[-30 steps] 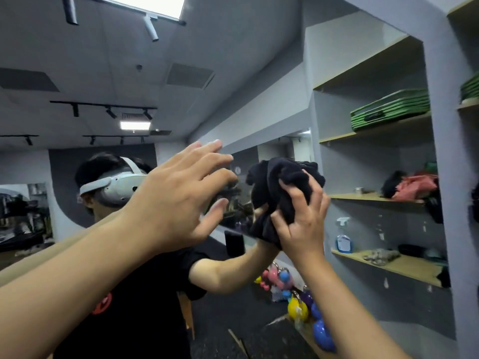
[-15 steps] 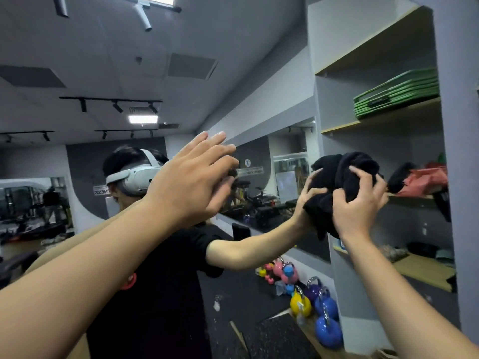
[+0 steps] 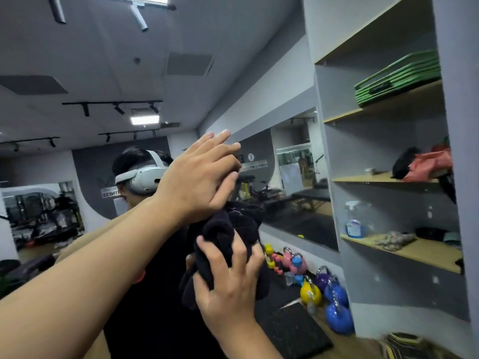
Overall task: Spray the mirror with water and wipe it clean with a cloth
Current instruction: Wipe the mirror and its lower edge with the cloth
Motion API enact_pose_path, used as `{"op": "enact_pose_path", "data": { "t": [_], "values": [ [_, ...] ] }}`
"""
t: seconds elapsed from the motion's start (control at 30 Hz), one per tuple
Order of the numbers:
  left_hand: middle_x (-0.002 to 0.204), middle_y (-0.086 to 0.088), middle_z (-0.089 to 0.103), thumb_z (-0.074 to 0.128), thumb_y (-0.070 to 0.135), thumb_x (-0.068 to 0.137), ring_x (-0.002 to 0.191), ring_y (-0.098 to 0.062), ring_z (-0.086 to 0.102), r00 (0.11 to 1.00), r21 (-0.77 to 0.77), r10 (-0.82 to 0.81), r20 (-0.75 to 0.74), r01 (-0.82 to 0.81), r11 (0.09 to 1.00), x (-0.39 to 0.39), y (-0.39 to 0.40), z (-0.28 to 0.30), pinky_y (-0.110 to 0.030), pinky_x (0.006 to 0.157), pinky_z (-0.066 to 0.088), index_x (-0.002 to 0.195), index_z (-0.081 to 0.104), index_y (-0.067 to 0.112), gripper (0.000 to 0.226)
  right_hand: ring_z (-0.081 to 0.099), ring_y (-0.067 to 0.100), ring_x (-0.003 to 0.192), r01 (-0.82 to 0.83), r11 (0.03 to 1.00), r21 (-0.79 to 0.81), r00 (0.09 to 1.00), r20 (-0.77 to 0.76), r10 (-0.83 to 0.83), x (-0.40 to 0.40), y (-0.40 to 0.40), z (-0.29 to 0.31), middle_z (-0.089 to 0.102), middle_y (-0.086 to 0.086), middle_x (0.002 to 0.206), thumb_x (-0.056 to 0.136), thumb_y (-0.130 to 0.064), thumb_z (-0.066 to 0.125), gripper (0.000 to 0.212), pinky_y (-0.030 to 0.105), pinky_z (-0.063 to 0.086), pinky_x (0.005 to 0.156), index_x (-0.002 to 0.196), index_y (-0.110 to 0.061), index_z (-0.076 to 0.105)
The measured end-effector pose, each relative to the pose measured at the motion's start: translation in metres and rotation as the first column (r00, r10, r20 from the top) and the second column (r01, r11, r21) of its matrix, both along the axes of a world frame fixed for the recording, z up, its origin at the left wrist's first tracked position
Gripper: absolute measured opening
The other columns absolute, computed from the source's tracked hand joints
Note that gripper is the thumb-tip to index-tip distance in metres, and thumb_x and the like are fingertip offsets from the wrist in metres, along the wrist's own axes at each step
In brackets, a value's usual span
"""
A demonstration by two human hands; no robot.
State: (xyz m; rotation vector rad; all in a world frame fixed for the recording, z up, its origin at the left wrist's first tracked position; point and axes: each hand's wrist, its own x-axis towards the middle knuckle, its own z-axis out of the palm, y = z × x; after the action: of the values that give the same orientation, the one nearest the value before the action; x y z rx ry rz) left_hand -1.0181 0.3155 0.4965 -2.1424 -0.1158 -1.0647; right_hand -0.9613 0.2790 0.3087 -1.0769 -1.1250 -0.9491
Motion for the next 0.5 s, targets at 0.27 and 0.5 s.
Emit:
{"op": "enact_pose_path", "data": {
  "t": [0.27,0.5],
  "values": [
    [0.130,-0.012,0.066,0.056,0.024,0.087,0.140,-0.037,0.049,0.989,0.177,0.119,0.089,-0.134,0.975,0.011,0.005,-0.013,-0.058,0.120,0.031,0.105,0.070,0.006,0.029,0.049,0.040,0.111,0.097,0.995,-0.010,0.972,0.214,-0.093,0.097,-0.005,-0.015,0.040,0.006,0.143,0.082,-0.039,0.067,0.041,0.052,0.044,0.095,0.120,-0.031,0.055],
    [0.109,-0.018,0.061,0.053,0.032,0.086,0.127,-0.041,0.054,0.962,0.200,0.234,0.138,-0.259,0.945,0.066,-0.019,-0.016,-0.060,0.122,0.024,0.103,0.065,0.005,0.034,0.041,0.035,0.113,0.100,0.994,0.032,0.995,-0.001,-0.100,0.212,-0.013,-0.017,0.040,0.009,0.134,0.081,-0.034,0.061,0.038,0.053,0.040,0.101,0.118,-0.028,0.054]
  ]
}}
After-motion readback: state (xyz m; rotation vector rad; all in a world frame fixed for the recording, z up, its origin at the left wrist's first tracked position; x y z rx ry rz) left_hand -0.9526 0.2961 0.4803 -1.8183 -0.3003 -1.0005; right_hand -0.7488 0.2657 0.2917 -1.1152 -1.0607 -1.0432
